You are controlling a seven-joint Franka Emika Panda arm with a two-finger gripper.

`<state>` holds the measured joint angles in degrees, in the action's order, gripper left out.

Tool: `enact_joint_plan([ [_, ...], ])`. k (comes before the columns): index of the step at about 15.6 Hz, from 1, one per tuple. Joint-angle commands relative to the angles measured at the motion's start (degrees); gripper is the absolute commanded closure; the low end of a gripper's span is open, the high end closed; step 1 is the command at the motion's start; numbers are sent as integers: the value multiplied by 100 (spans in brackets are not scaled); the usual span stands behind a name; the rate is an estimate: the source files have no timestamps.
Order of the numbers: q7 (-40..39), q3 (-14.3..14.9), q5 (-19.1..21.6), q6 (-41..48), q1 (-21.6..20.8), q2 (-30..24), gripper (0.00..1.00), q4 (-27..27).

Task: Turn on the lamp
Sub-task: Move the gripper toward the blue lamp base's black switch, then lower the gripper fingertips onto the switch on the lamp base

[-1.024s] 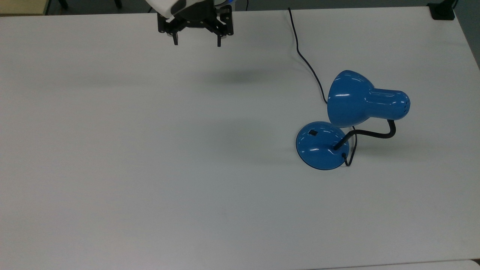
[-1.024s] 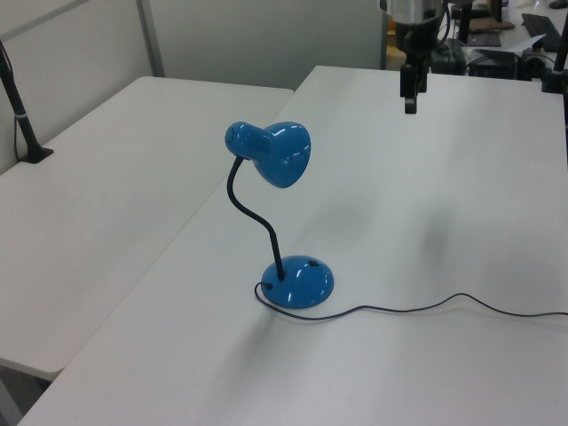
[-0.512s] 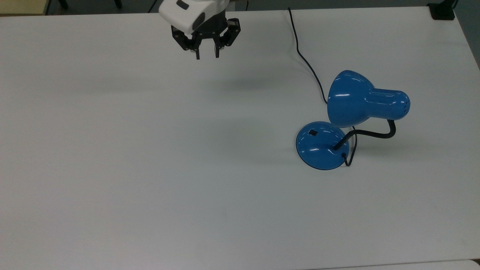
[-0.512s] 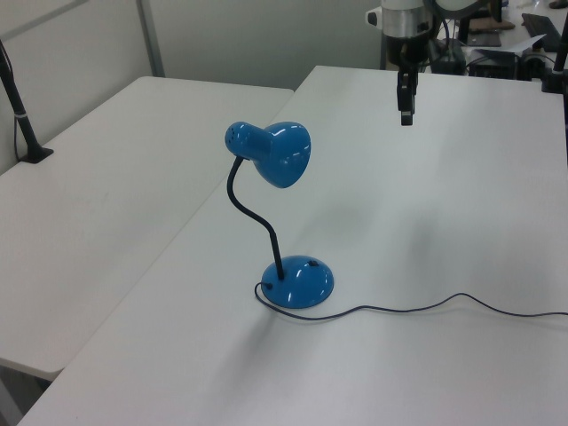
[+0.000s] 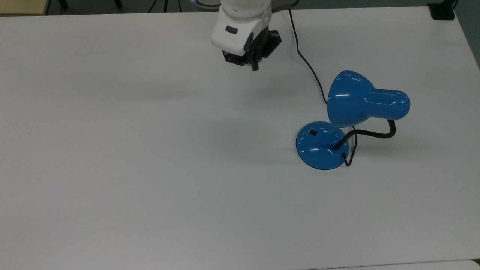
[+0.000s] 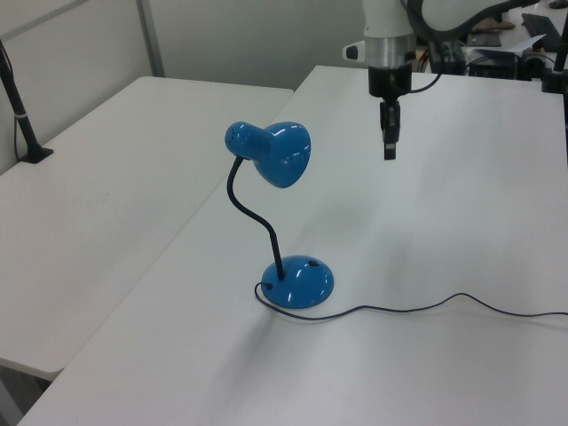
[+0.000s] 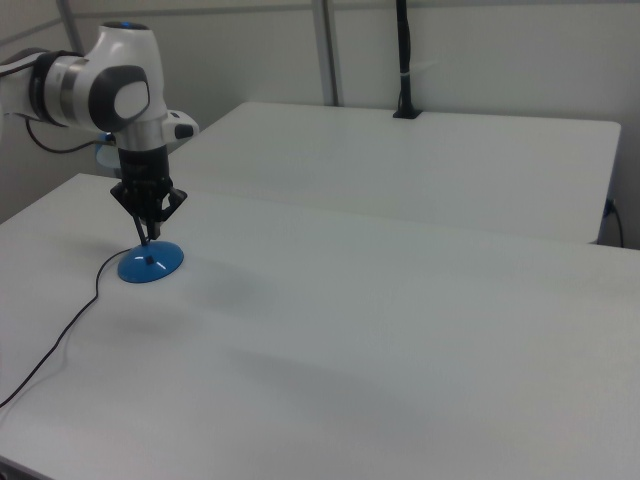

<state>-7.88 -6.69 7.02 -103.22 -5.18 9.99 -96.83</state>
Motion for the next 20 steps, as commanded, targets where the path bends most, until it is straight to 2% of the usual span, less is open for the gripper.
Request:
enact_joint_plan([
  [1, 1058, 45, 991, -548, -80, 161, 100, -73],
  [3, 1428, 54, 1283, -891, -185, 354, 100, -99],
  [9, 2053, 53, 1494, -2068, -440, 1048, 100, -152],
  [14, 2448, 54, 1662, -2886, -633, 1163, 100, -318],
  [20, 3011, 54, 1724, -3265, -791, 1409, 100, -319],
])
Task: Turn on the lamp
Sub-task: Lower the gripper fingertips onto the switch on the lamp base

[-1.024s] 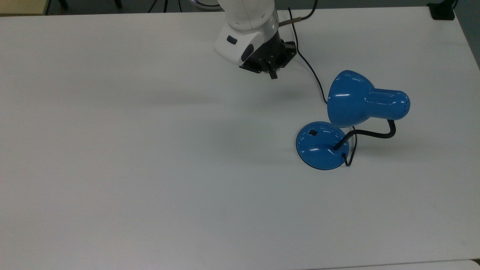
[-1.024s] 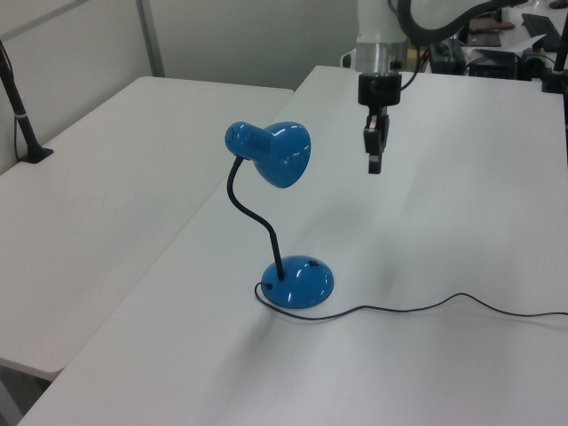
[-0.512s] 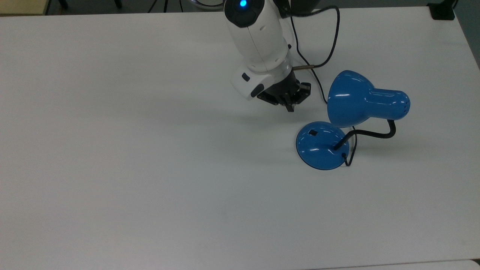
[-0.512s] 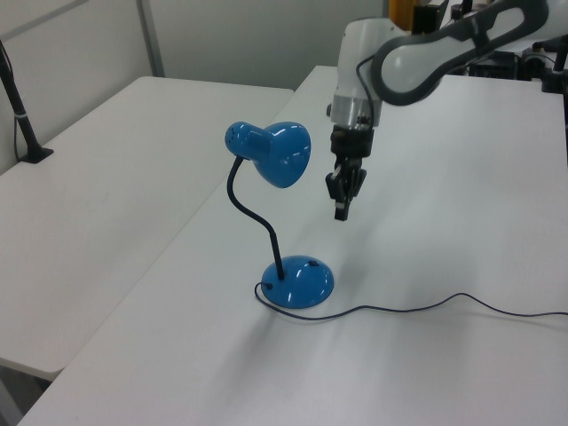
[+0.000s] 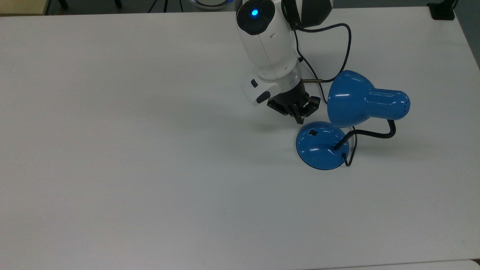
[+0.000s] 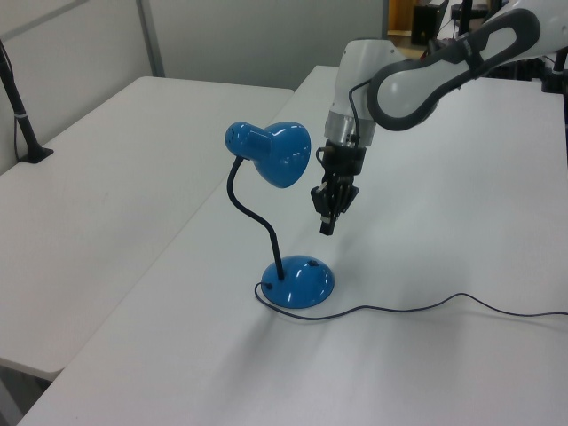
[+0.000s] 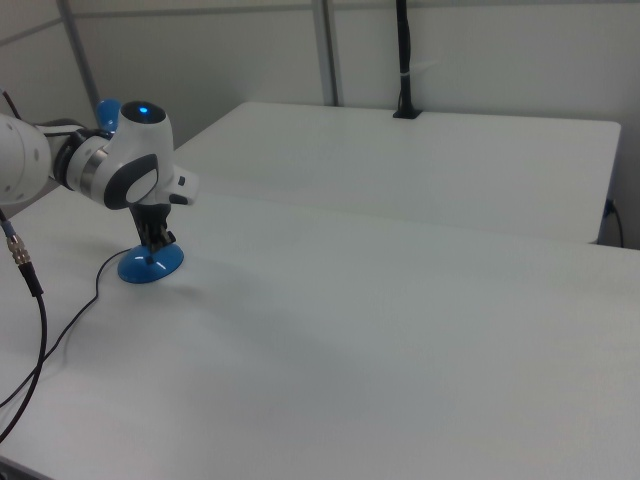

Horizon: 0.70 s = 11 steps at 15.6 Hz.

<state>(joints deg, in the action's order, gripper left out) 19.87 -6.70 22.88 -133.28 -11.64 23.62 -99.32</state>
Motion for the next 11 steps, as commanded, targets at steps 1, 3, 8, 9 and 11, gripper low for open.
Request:
enact_joint_plan([
  [1, 254, 55, 138, -338, -163, 55, 100, -70],
  [3, 263, 55, 146, -400, -224, 125, 100, -52],
  [8, 421, 55, 155, -751, -313, 292, 100, -34],
  [9, 430, 55, 164, -821, -313, 293, 100, -34],
  [11, 430, 55, 190, -988, -374, 354, 100, -26],
])
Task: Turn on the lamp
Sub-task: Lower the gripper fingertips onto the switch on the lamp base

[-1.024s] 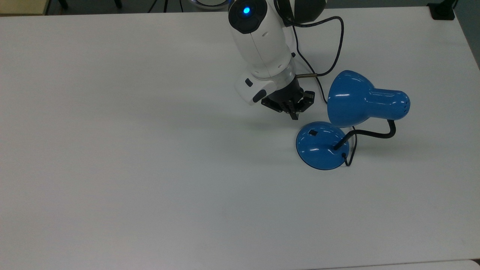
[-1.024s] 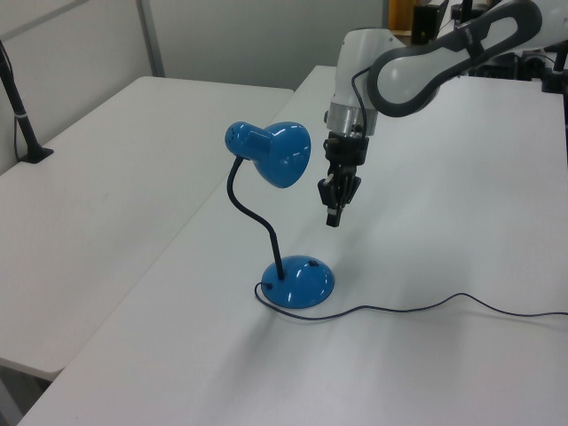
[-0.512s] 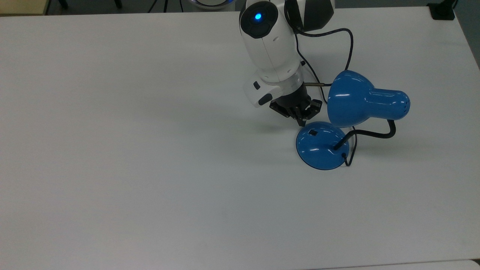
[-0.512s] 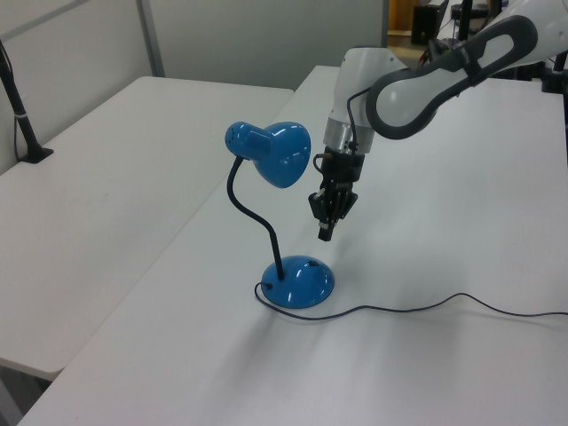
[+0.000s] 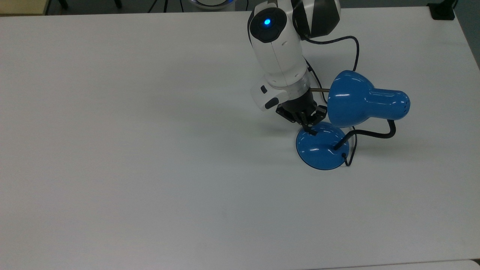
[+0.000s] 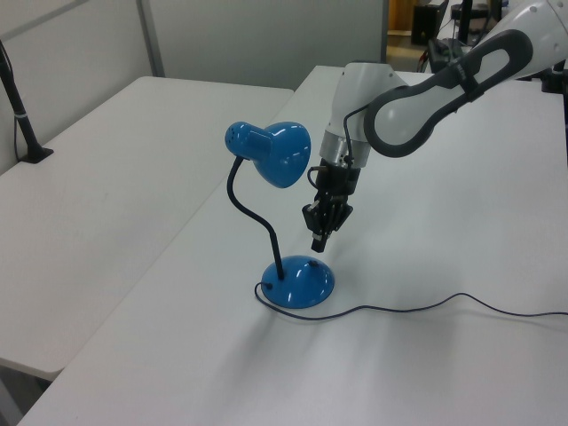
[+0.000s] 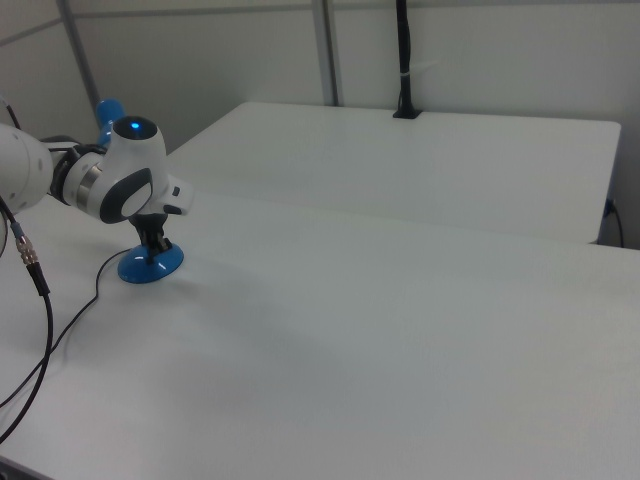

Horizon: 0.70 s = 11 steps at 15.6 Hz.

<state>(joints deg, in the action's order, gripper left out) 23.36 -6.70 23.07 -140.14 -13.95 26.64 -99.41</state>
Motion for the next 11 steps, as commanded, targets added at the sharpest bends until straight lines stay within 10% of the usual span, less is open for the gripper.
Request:
enact_joint_plan([
  [1, 81, 55, 241, -399, -196, 78, 100, -17],
  [11, 72, 55, 329, -514, -258, 219, 100, 114],
])
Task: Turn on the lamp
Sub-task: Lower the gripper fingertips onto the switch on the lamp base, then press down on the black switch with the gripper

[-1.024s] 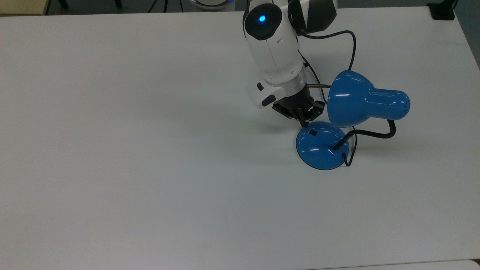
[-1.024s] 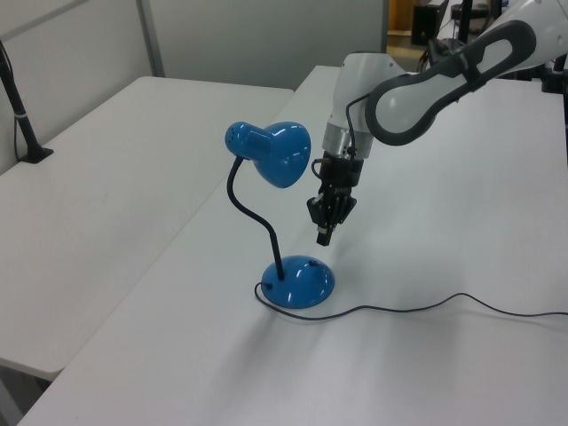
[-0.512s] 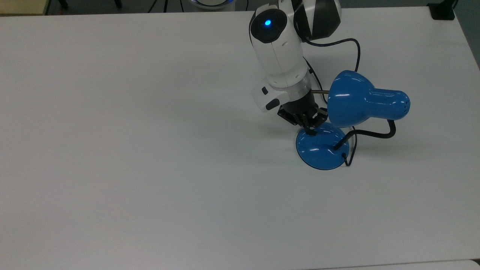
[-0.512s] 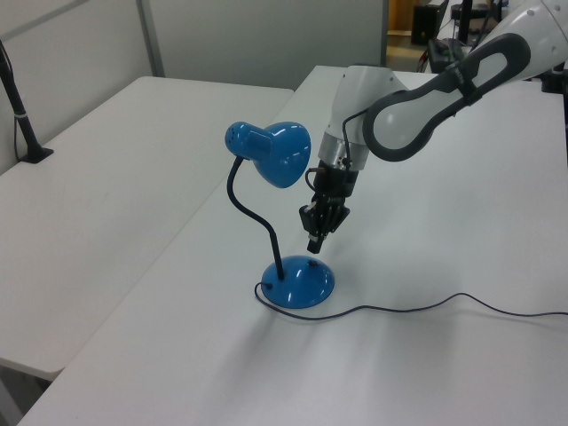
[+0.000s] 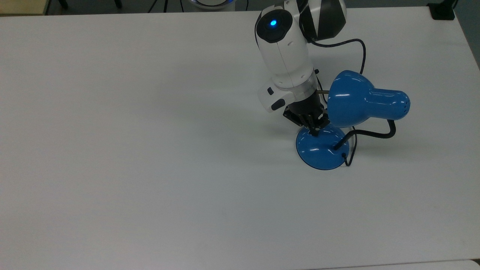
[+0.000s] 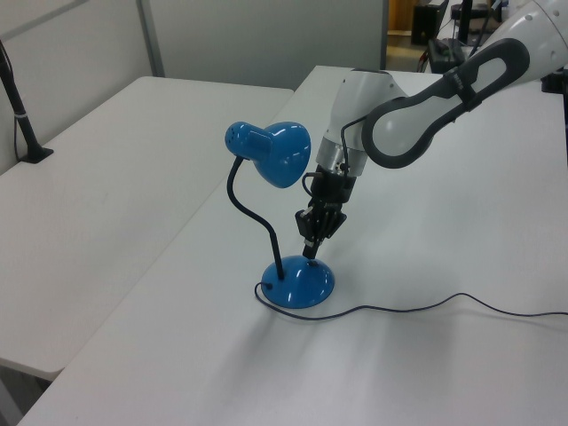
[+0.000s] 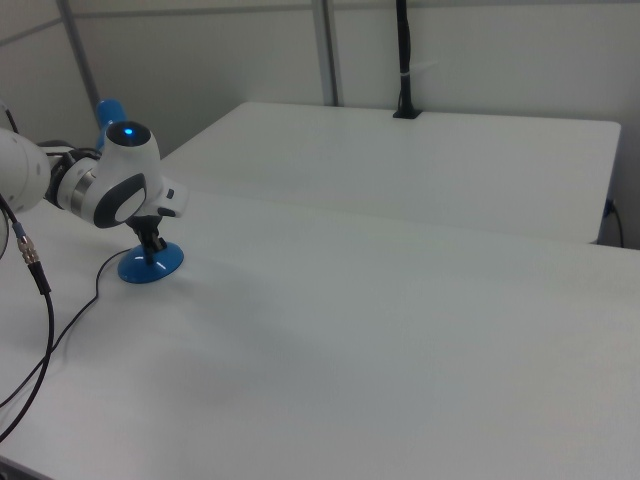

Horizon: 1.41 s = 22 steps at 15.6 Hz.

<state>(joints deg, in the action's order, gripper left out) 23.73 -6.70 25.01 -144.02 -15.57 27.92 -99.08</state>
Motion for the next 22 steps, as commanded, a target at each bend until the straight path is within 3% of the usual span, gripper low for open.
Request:
enact_joint_plan([
  [1, 35, 55, 136, -126, -104, 91, 100, 82],
  [16, 26, 64, 127, -504, -236, 311, 100, 82],
  [22, 8, 116, 127, -189, -43, -189, 100, 55],
])
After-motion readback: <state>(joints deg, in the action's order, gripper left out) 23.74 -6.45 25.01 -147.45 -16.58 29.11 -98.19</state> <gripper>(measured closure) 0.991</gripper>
